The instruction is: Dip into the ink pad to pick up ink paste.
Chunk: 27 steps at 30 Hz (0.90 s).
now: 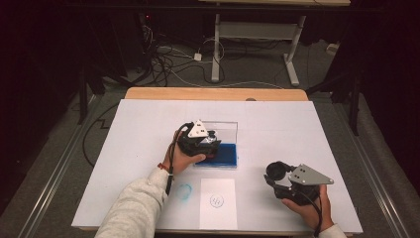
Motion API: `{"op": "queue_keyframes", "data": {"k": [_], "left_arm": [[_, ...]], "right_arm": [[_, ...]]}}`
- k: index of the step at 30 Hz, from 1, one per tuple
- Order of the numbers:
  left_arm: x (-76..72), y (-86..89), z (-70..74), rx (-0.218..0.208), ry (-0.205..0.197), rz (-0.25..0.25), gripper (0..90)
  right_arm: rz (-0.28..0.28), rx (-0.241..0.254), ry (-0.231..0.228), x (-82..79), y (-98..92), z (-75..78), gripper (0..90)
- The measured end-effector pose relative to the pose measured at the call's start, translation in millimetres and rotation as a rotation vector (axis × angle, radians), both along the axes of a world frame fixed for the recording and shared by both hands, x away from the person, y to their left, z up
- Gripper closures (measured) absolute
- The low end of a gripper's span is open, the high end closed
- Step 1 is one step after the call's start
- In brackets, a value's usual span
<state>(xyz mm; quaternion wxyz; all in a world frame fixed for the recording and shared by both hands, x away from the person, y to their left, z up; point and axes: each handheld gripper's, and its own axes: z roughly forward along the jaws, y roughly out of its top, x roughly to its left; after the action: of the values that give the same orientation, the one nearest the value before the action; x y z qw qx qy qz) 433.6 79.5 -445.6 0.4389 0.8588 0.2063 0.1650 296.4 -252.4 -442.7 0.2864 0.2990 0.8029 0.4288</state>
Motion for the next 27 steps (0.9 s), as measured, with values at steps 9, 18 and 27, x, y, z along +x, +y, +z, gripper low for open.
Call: {"op": "queue_keyframes", "data": {"k": [9, 18, 27], "left_arm": [[-1.7, 1.1, -4.6, 0.001, -0.003, -0.006, 55.1], [-7.0, 7.1, -1.5, 0.052, 0.02, -0.014, 55.1], [-10.8, 5.1, 3.1, 0.114, 0.045, -0.009, 54.9]], "right_arm": [[0.002, 0.003, 0.0, -0.1, 0.0, 0.0, 38.8], [0.002, 0.002, 0.006, -0.7, 1.0, -0.3, 38.8], [0.0, 0.002, 0.01, -0.4, 1.1, -0.8, 38.8]]}}
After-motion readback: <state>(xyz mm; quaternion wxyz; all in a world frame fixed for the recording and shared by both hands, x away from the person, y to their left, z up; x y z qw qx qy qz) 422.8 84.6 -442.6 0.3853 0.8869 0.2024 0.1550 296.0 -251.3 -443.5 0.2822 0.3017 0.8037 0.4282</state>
